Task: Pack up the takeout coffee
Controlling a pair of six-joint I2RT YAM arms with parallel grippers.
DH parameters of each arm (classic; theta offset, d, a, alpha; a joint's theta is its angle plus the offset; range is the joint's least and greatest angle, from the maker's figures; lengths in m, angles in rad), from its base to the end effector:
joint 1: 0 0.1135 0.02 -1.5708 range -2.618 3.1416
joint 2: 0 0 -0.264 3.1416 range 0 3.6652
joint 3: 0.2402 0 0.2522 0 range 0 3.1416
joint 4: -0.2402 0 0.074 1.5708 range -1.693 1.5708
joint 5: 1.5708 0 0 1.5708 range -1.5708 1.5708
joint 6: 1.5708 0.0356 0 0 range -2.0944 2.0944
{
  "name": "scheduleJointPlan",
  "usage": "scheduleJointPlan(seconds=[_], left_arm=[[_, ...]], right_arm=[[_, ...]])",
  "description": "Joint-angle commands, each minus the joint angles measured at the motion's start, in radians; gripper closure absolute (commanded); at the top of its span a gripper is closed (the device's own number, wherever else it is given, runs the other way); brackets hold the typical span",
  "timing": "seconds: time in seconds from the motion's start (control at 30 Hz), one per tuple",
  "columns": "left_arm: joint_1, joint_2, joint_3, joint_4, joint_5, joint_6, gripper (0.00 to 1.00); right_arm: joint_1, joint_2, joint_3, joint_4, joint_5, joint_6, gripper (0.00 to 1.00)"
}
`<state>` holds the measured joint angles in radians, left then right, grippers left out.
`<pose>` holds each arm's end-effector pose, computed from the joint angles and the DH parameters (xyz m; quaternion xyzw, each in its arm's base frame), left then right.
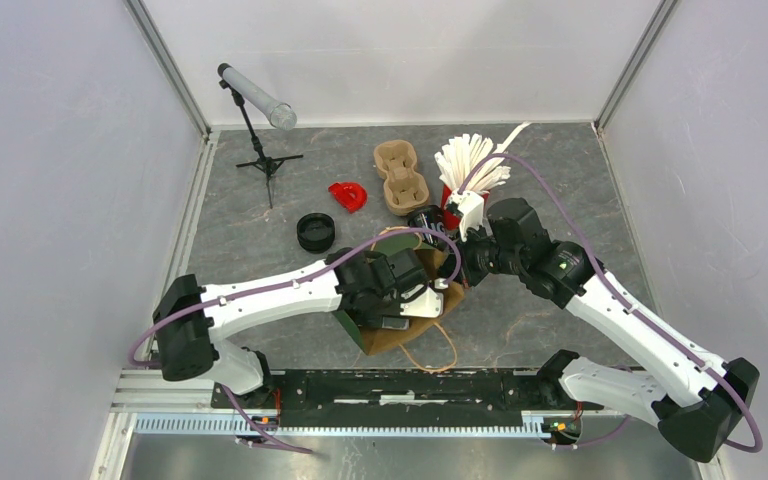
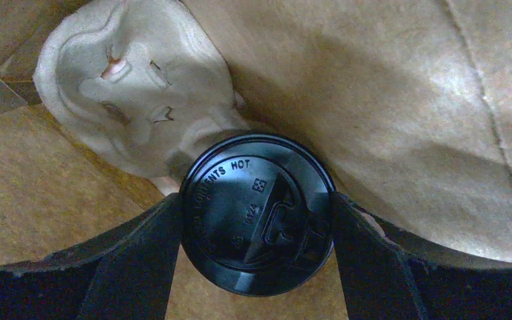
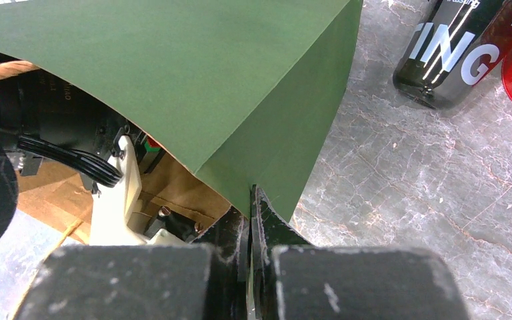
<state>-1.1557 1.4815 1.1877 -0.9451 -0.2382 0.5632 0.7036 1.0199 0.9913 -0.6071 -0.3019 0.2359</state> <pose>0.1221 -0.2562 0.2603 0.7290 0.6542 0.0642 0.1911 0.1573 0.1473 0.3273 -0.2704 0.8428 0.3214 0.3365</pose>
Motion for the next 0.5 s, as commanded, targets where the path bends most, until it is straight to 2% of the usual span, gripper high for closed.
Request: scheduleJointPlan(seconds=[0.0, 0.3, 0.4, 0.47], left_arm=[[0.008, 0.012, 0.041, -0.046, 0.028, 0.018, 0.23], [0.008, 0.018, 0.067, -0.052, 0.037, 0.018, 0.11], [0.008, 0.023, 0.077, -0.056, 0.039, 0.014, 0.0], [0.007, 0.024, 0.085, -0.063, 0.04, 0.014, 0.0]], right_arm=[[-0.006, -0.014, 0.026, 0.008, 0.014, -0.014, 1.0], [-0.006, -0.016, 0.024, 0.007, 0.014, -0.011, 1.0], [-0.006, -0.015, 0.024, 0.009, 0.013, -0.011, 1.0], [-0.006, -0.016, 0.024, 0.01, 0.013, -0.009, 1.0]])
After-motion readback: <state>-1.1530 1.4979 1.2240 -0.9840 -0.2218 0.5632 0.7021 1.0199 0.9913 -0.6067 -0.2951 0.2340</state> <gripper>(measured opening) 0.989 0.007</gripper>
